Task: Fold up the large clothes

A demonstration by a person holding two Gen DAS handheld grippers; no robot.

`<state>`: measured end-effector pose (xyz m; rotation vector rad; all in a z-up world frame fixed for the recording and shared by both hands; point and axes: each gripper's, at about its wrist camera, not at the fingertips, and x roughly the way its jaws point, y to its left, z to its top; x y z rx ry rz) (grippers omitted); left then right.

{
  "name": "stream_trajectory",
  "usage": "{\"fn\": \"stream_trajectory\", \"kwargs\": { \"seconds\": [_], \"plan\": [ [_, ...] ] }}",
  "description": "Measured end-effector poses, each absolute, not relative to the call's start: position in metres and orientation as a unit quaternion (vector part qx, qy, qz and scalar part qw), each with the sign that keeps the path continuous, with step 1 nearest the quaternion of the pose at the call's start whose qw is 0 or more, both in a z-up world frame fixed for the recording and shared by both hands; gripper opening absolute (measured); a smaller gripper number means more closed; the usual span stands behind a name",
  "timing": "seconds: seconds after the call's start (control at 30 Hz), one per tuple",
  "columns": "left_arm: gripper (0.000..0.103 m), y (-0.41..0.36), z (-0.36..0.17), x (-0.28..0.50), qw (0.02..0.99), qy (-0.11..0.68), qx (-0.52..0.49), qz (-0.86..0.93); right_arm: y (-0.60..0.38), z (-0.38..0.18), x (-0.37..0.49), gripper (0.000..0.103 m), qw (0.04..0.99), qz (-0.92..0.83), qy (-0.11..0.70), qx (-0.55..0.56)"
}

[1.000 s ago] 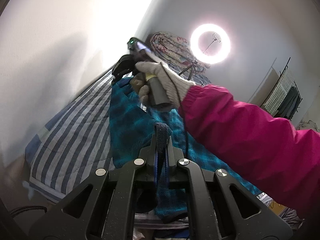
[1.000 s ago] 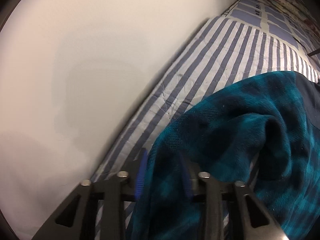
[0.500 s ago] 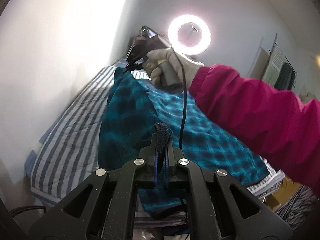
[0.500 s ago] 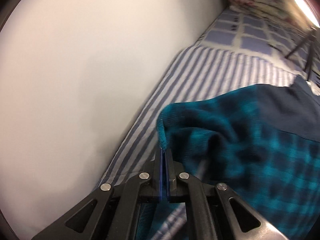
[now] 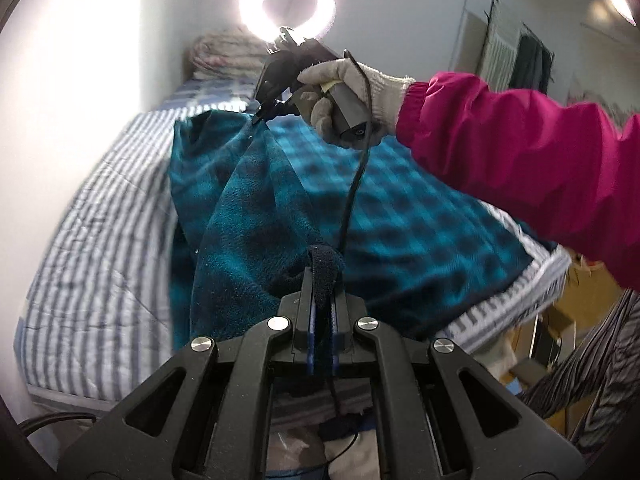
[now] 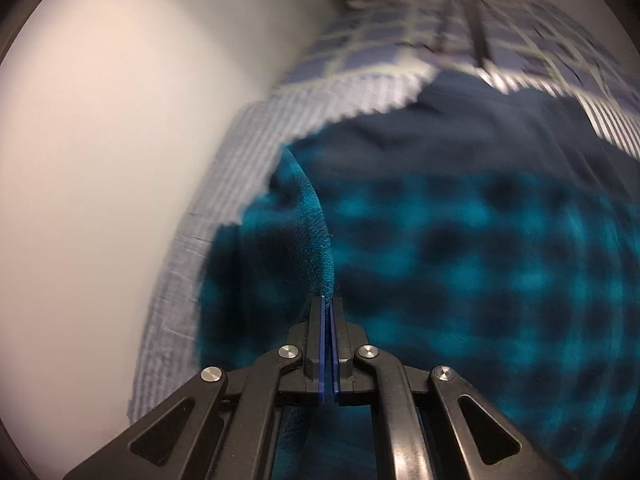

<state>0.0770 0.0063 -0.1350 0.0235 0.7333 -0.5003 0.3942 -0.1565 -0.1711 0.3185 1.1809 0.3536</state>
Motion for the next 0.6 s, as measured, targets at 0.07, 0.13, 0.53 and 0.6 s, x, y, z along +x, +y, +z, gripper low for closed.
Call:
{"fn": "stream_trajectory", "kwargs": {
  "seconds": [0.07, 0.13, 0.53, 0.6],
  "plan": [
    [0.003, 0.0, -0.14, 0.074, 0.9, 0.362, 0.023, -0.243, -0.168, -0.191, 0.392, 0.0, 0.796, 0.165, 0.56, 0.161],
    [0.003, -0.004, -0.143, 0.073, 0.897, 0.367, 0.036, -0.242, -0.174, -0.205, 0.387, 0.0, 0.791, 0.159, 0.567, 0.167],
    [0.036, 0.006, -0.121, 0.038, 0.878, 0.378, 0.031, -0.293, -0.225, -0.114, 0.301, 0.03, 0.83, 0.202, 0.502, 0.137],
    [0.037, 0.021, -0.108, 0.034, 0.88, 0.374, 0.007, -0.292, -0.24, -0.094, 0.276, 0.032, 0.833, 0.21, 0.491, 0.14]
  ]
}}
